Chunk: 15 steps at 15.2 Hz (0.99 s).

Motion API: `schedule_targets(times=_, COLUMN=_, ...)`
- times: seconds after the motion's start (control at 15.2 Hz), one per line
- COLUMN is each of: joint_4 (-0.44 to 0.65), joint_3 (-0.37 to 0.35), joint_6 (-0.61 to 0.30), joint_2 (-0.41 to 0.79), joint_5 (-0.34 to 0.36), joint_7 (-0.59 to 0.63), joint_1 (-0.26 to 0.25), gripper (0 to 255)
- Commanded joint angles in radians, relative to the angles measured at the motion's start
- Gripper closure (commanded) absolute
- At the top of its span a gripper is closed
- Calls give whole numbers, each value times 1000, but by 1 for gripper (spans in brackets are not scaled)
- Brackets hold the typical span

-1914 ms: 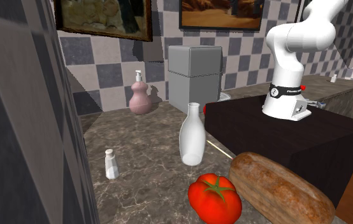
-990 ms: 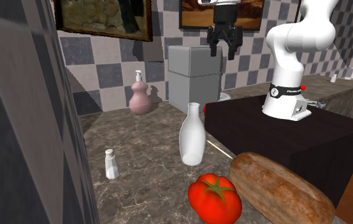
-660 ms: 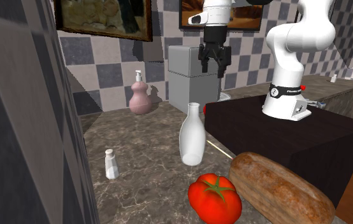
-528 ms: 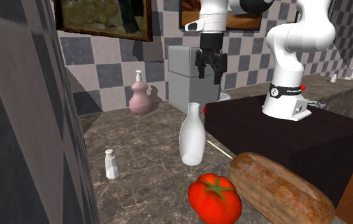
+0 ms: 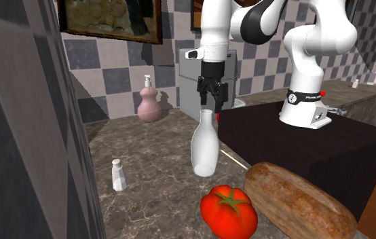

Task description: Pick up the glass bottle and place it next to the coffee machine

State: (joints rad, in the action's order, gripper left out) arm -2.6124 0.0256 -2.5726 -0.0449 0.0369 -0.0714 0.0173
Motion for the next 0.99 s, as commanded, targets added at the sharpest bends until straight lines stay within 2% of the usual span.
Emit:
schedule_targets(times=0.0, joint_4=-2, joint_3=0, joint_6=-36, joint_2=32, joint_5=0, joint_7=1, joint_1=0, gripper=0)
schedule_targets(times=0.26, joint_4=-6, joint_3=1, joint_6=-107, joint_2=99, joint_5=1, joint_7=1, joint_1=1, gripper=0)
schedule_targets(times=0.79, joint_4=-6, joint_3=1, joint_6=-107, joint_2=99, joint_5=1, joint_7=1, joint_1=1, gripper=0)
schedule_targets(times=0.86, joint_4=-6, joint_3=1, joint_6=-107, joint_2=99, joint_5=1, joint_7=1, joint_1=1, gripper=255)
schedule_targets(times=0.92, joint_4=-6, joint_3=1, joint_6=-107, joint_2=99, joint_5=1, joint_7=1, joint_1=1, gripper=255)
